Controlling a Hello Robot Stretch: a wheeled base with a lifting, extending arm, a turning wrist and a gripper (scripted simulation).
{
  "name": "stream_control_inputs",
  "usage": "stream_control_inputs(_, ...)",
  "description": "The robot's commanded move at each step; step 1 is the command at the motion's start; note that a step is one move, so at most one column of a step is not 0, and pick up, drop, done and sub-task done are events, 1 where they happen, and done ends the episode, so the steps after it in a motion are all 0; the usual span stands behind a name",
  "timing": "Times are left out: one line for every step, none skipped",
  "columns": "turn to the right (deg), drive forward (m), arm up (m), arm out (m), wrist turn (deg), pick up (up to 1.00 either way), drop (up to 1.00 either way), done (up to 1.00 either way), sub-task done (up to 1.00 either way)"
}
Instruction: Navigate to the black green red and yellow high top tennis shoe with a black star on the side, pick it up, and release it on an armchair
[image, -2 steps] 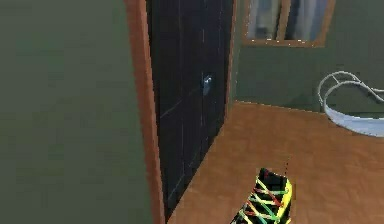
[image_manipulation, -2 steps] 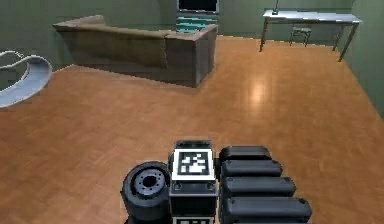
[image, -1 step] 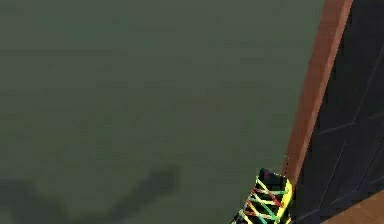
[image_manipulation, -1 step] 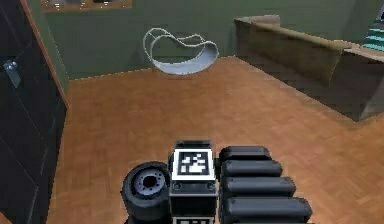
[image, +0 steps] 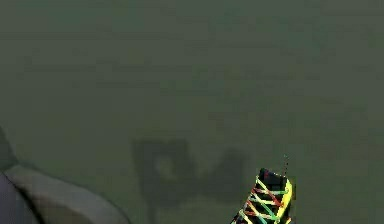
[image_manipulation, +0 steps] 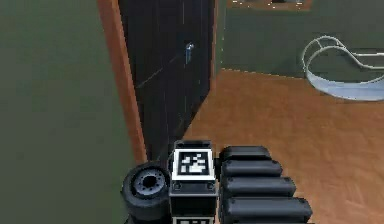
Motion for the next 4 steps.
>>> stream_control_inputs(45.0, 0.0, 0.0, 0.0, 0.0, 0.0, 0.0, 0.0, 0.0)
stream_control_inputs(45.0, 0.0, 0.0, 0.0, 0.0, 0.0, 0.0, 0.0, 0.0)
stream_control_inputs(45.0, 0.0, 0.0, 0.0, 0.0, 0.0, 0.0, 0.0, 0.0)
stream_control_inputs(12.0, 0.0, 0.0, 0.0, 0.0, 0.0, 0.0, 0.0, 0.0)
